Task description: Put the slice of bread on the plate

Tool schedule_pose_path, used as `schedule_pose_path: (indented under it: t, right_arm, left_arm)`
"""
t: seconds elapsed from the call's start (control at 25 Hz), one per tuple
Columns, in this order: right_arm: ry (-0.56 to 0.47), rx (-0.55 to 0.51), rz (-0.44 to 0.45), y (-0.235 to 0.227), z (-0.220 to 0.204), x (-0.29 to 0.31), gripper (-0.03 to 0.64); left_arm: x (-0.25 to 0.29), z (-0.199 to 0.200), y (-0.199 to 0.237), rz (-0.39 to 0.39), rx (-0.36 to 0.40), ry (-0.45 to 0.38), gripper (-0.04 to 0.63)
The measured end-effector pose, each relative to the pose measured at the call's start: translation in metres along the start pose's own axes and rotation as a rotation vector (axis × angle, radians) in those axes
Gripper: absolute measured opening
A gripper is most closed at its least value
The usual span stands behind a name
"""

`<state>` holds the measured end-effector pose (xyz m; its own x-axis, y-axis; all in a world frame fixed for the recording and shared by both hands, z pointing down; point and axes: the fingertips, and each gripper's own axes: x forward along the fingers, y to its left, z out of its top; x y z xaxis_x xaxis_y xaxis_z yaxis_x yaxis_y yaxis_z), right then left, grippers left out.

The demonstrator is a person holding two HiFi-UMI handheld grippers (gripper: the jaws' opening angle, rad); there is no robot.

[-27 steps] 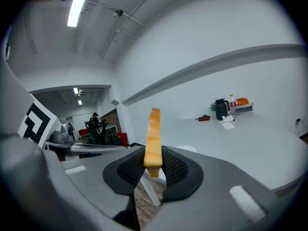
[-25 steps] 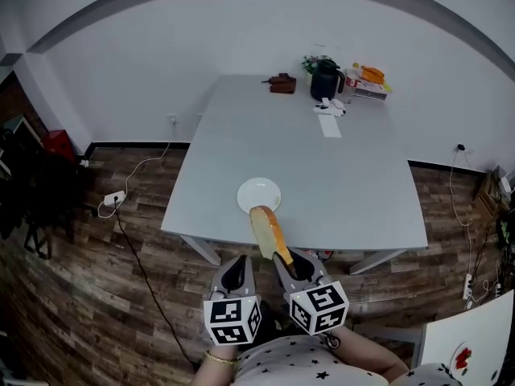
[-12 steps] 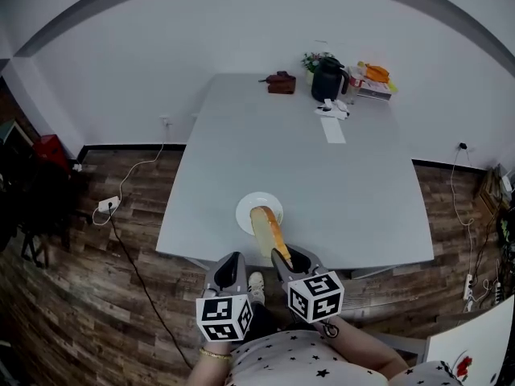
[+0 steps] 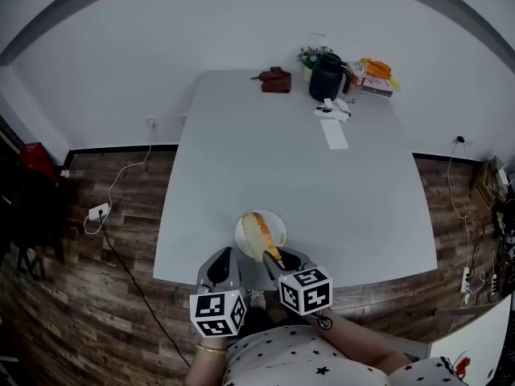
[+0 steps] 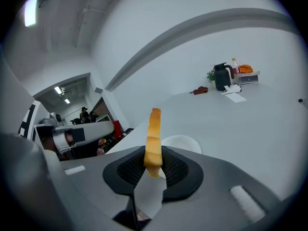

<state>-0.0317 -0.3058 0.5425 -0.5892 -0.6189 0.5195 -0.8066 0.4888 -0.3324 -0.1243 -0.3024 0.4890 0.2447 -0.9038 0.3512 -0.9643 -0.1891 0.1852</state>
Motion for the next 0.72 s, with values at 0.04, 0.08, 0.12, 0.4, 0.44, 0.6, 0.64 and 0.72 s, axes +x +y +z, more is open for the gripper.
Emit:
schedule_pose_path:
  t: [0.04, 0.08, 0.12, 0.4, 0.44, 0.6, 0.64, 0.72]
  right_arm:
    - [0.012, 0.005, 0.000, -0.001, 0.000, 0.006, 0.086]
    - [0.023, 0.010, 0.000, -0.002, 0.000, 0.012, 0.086]
    - [0.034, 0.017, 0.001, -0.002, 0.000, 0.017, 0.086]
    - [0.117, 0.052, 0.015, -0.005, -0.001, 0.045, 0.087]
    - [0.127, 0.055, 0.016, -0.006, -0.001, 0.047, 0.087]
    - [0.161, 0.050, 0.001, -0.012, -0.002, 0.053, 0.096]
    - [0.168, 0.041, -0.008, -0.014, -0.002, 0.053, 0.101]
    - [0.174, 0.028, -0.027, -0.018, -0.004, 0.053, 0.110]
  left_arm:
    - [0.005, 0.002, 0.003, -0.001, -0.003, 0.000, 0.008]
    - [0.010, 0.004, 0.005, -0.002, -0.006, 0.001, 0.008]
    - [0.014, 0.006, 0.007, -0.004, -0.008, 0.003, 0.008]
    - [0.038, 0.008, 0.016, -0.016, -0.020, 0.030, 0.009]
    - [0.041, 0.009, 0.017, -0.018, -0.021, 0.033, 0.008]
    - [0.051, 0.012, 0.019, -0.028, -0.018, 0.037, 0.008]
    - [0.053, 0.012, 0.018, -0.031, -0.017, 0.039, 0.008]
    - [0.056, 0.012, 0.017, -0.039, -0.014, 0.043, 0.008]
